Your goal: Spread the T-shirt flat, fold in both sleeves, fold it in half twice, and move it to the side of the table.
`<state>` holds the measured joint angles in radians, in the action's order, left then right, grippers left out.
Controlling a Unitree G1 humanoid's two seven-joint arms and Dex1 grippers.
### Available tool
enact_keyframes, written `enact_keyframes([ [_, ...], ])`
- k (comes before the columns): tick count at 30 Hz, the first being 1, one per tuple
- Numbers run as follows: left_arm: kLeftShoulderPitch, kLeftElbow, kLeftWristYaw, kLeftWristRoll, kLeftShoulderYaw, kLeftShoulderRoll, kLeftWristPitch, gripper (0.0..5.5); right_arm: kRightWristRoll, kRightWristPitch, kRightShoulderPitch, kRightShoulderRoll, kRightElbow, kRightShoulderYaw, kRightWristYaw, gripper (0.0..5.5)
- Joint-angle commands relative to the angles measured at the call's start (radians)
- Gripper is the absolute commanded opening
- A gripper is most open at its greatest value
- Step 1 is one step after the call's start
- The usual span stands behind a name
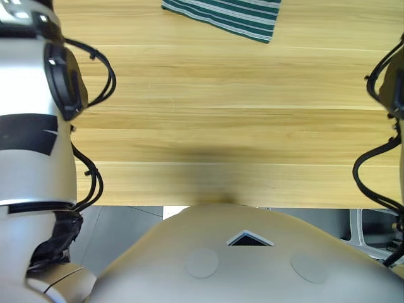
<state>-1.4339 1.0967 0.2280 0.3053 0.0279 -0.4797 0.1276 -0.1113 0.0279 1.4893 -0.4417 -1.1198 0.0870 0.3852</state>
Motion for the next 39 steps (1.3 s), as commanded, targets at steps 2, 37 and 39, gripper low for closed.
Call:
enact_keyframes([
  [2,-0.293,0.242,-0.004,-0.202,0.035,0.043,-0.090,0.00,0.164,-0.024,0.108,0.041,-0.233,0.044,0.062,0.04],
  [37,2.066,-1.620,1.195,0.194,-0.418,-0.226,-0.035,0.00,-0.363,-0.360,-2.006,-0.342,1.636,-0.399,0.915,0.04],
  [39,1.749,-1.623,0.936,0.322,-0.434,-0.149,0.024,0.00,-0.411,-0.238,-1.712,-0.293,1.569,-0.369,0.729,0.04],
])
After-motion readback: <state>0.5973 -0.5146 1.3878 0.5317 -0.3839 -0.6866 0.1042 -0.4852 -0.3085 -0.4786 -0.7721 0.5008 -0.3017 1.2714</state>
